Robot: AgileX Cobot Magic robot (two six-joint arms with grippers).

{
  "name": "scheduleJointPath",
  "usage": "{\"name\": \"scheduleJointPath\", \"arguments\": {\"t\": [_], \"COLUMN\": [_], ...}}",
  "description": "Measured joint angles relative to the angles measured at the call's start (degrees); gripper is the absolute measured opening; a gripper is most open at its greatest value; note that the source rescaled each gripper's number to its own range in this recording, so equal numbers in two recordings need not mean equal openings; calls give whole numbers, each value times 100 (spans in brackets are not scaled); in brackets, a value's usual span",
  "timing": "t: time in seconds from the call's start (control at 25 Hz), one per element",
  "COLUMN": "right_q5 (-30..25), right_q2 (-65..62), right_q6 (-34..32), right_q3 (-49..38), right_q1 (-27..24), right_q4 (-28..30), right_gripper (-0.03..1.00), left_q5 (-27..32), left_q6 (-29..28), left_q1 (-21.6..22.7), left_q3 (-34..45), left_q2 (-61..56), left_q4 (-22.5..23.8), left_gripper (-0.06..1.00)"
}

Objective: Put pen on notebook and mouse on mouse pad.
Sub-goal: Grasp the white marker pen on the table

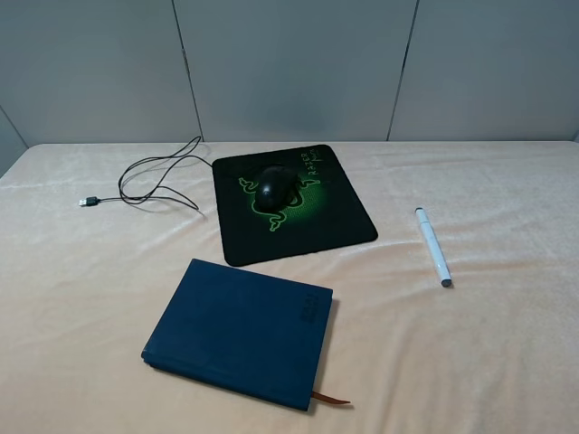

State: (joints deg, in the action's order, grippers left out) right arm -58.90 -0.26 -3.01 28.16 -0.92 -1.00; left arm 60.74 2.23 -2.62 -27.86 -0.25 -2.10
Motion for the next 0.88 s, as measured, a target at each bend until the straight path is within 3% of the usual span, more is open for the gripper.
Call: {"name": "scheduleJointPath", "arguments": {"t": [0.36, 0.68, 0.88], "right_q5": [5, 585, 742], "right_q2": [309, 2700, 4361], "right_q6": [0, 69, 700], "right_q3": [148, 1186, 1853], "right_q1": [0, 0, 0], "right_q4": [0, 0, 0], "right_gripper": [100, 100, 100], "left_q5": [-6, -6, -6], "left_q6": [0, 0, 0], "left_q1": [0, 0, 0], "left_q3": [0, 0, 0], "left_q2": [0, 0, 0], "left_q4": [0, 4, 4], "left_gripper": [100, 100, 100]}}
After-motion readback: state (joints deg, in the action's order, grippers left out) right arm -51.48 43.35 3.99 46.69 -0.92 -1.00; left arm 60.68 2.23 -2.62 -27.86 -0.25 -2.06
